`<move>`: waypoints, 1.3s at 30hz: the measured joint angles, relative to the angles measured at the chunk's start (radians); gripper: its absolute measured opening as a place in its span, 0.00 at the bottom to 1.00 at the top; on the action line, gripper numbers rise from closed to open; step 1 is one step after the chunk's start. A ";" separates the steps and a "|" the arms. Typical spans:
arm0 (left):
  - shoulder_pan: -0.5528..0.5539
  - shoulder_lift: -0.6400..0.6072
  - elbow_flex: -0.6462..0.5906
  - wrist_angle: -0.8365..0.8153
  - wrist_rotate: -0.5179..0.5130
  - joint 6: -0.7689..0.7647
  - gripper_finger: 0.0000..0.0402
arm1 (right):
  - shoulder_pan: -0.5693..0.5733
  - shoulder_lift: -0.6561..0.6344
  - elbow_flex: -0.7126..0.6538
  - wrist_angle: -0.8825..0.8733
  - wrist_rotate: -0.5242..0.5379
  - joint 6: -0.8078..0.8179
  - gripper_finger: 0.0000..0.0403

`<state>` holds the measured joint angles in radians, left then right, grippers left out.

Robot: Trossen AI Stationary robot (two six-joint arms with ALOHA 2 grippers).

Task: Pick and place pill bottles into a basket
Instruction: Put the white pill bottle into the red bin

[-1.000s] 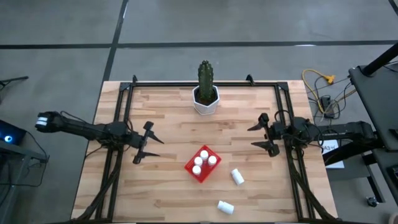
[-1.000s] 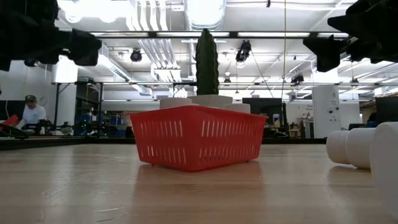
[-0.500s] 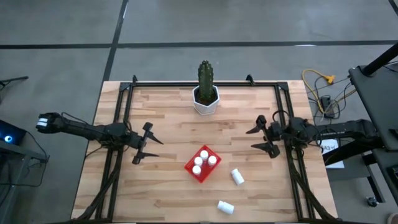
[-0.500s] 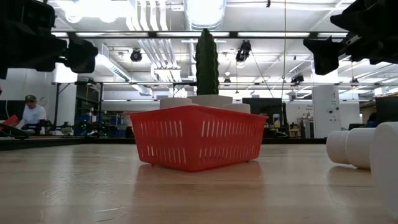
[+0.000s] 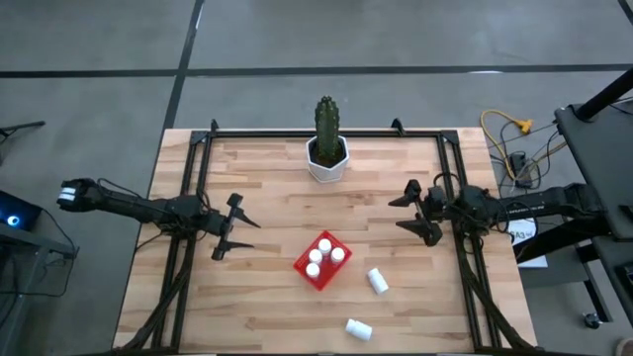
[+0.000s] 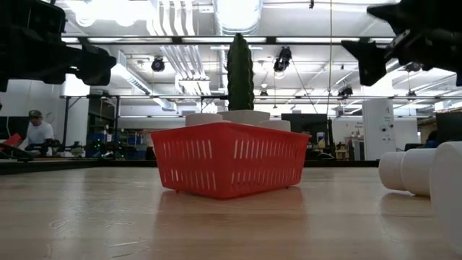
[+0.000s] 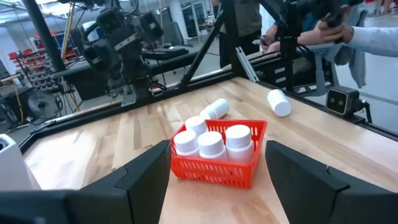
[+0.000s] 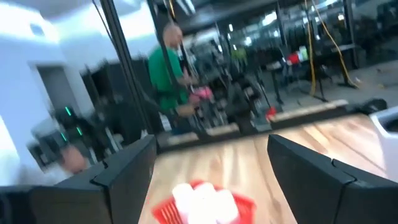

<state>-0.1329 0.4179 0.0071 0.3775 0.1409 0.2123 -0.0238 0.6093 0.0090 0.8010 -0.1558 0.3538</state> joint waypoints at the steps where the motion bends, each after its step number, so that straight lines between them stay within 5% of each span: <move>1: 0.000 0.000 0.000 0.000 -0.002 0.000 0.61 | 0.000 0.007 0.000 0.031 0.000 0.019 0.75; 15: 0.000 0.000 -0.001 0.002 -0.019 -0.002 0.61 | 0.000 0.007 0.003 0.052 0.007 0.039 0.75; 26: 0.000 -0.002 -0.002 0.005 -0.019 -0.049 0.61 | 0.000 0.019 0.063 0.033 0.114 -0.016 0.73; 31: 0.000 -0.002 -0.002 0.005 -0.020 -0.046 0.61 | 0.000 0.066 0.164 -0.140 0.080 0.006 0.71; 39: 0.000 -0.001 -0.002 0.000 -0.024 -0.047 0.61 | 0.037 0.195 0.419 -0.649 0.079 0.032 0.70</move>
<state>-0.1326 0.4167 0.0048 0.3771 0.1165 0.1650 0.0132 0.8042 0.4277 0.1519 -0.0772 0.3861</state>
